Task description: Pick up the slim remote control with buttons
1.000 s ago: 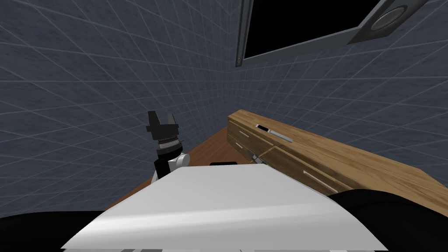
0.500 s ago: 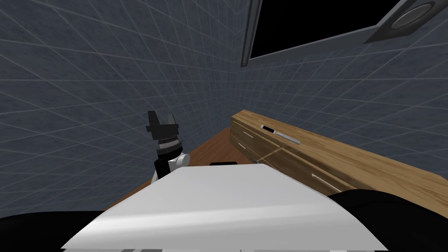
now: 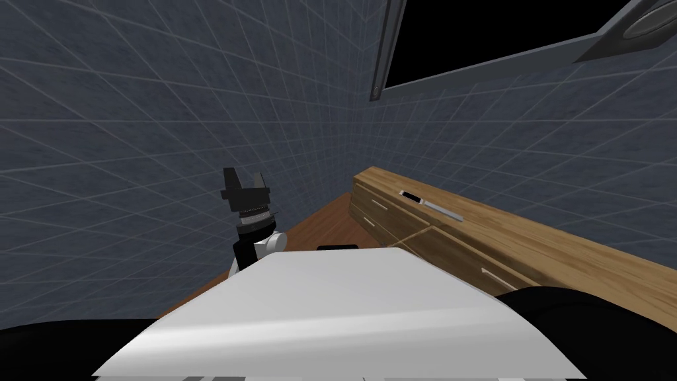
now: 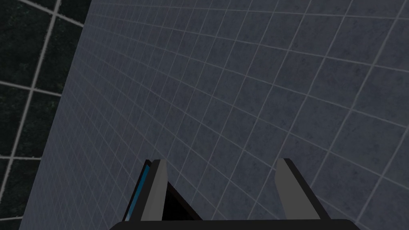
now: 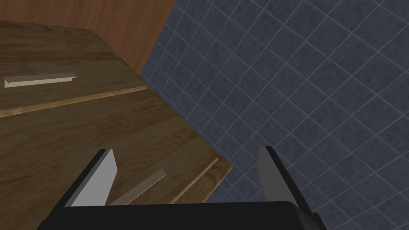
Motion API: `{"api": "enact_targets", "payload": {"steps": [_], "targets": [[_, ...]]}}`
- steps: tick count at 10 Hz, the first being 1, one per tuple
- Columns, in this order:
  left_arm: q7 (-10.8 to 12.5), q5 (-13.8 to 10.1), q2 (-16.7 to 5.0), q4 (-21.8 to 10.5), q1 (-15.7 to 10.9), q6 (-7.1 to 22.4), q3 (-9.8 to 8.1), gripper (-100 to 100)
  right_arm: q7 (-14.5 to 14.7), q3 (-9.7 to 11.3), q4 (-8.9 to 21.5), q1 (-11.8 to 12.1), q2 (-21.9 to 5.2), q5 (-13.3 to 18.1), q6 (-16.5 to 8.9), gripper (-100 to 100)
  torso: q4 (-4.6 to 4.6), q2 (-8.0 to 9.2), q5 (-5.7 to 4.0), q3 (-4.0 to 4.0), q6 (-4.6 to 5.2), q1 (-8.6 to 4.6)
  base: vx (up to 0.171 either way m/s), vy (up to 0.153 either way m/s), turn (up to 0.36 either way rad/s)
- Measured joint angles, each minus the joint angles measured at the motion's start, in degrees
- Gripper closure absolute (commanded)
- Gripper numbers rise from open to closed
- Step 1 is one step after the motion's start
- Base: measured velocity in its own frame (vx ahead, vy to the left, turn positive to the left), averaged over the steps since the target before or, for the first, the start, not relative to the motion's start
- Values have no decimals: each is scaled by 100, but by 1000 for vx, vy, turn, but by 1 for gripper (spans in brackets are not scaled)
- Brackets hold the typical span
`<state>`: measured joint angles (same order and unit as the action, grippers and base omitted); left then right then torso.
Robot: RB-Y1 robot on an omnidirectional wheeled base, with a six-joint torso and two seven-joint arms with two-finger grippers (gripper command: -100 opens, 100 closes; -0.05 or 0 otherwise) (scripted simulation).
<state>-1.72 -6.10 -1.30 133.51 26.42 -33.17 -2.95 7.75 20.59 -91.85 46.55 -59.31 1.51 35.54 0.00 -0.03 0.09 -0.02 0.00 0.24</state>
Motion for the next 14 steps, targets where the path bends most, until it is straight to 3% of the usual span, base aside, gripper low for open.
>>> {"api": "enact_targets", "payload": {"steps": [3,6,7,10,13,14], "targets": [[0,0,0,0,0,0,0,0,51,22,146,196,-514,-20,41,-100,0,1,-4,1,-1,-14,17,50,72],[0,0,0,0,0,0,0,0,103,191,606,253,-1054,13,99,-100,0,-1,-3,-1,-2,-10,17,48,62],[0,0,0,0,0,0,0,0,149,162,562,383,-1262,-7,63,-100,0,0,-3,0,0,-14,18,29,88],[0,0,-1,0,0,0,-1,0,230,284,974,409,-1679,39,184,-100,1,2,-7,1,0,-25,13,15,50],[0,0,-1,0,0,0,0,0,361,324,1250,622,-2186,41,225,-100,0,0,-8,0,-2,-28,15,5,74],[0,0,-1,0,0,0,-1,0,362,405,1522,540,-2324,88,337,-100,0,-1,-8,0,0,-30,24,-13,104]]}}
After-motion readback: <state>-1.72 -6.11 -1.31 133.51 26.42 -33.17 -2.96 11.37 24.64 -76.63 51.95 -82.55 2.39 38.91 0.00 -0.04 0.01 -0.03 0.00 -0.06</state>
